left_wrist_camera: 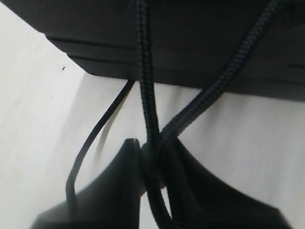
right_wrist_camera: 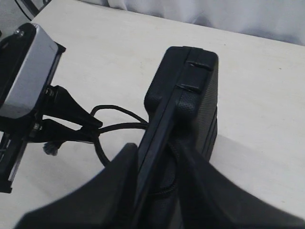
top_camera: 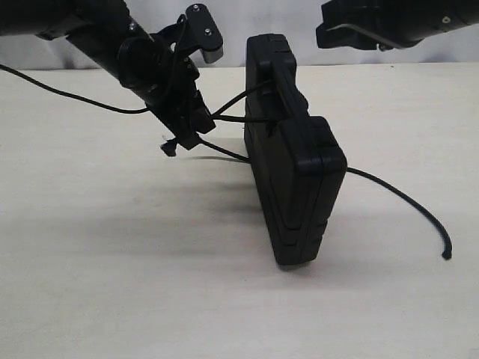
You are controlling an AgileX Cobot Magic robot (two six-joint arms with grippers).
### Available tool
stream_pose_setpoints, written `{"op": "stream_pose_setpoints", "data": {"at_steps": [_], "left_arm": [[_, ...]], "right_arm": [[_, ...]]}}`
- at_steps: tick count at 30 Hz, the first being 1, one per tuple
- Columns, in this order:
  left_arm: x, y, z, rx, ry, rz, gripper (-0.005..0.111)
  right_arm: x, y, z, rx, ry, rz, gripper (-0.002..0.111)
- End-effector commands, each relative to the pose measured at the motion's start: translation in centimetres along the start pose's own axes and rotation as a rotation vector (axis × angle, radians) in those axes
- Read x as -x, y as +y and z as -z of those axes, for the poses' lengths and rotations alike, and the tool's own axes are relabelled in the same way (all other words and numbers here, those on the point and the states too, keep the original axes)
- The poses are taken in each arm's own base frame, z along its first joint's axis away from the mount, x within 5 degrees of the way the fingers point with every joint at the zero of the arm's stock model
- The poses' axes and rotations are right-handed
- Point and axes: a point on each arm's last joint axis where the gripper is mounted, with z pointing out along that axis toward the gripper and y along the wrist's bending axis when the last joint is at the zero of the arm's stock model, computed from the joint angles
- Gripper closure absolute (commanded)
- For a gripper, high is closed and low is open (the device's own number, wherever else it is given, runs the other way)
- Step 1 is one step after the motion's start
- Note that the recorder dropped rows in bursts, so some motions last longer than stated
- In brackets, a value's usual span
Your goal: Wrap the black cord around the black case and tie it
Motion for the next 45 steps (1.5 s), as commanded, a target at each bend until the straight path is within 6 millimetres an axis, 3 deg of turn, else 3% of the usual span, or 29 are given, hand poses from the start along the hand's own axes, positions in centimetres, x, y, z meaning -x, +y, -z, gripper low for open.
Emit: {"op": "stream_pose_setpoints", "data": {"at_steps": [1, 18, 23, 28, 31, 45], "left_arm": [[0.5, -0.2, 0.1, -0.01, -0.016, 0.015, 0.107], [4.0, -2.0, -0.8, 0.115, -0.171, -0.037, 0.107], [4.4, -2.3, -0.8, 0.1, -0.2, -0.025, 0.107], [4.5, -2.4, -0.8, 0.093, -0.211, -0.008, 0.107], [4.5, -2.4, -0.8, 0.091, -0.209, -0.008, 0.107], [4.5, -2.5, -0.8, 0.085, -0.207, -0.011, 0.107]], "right_arm": [[-0.1, 0.3, 0.0, 0.031, 0.005, 0.004, 0.08], [-0.2, 0.3, 0.0, 0.033, 0.011, 0.005, 0.08], [-0.5, -0.7, 0.0, -0.066, 0.046, 0.004, 0.079], [-0.9, -1.7, 0.0, -0.17, 0.085, -0.033, 0.06], [-1.4, -2.3, -0.9, -0.2, 0.136, -0.047, 0.051], [-3.4, -4.9, -6.3, -0.27, 0.275, -0.084, 0.053]]}}
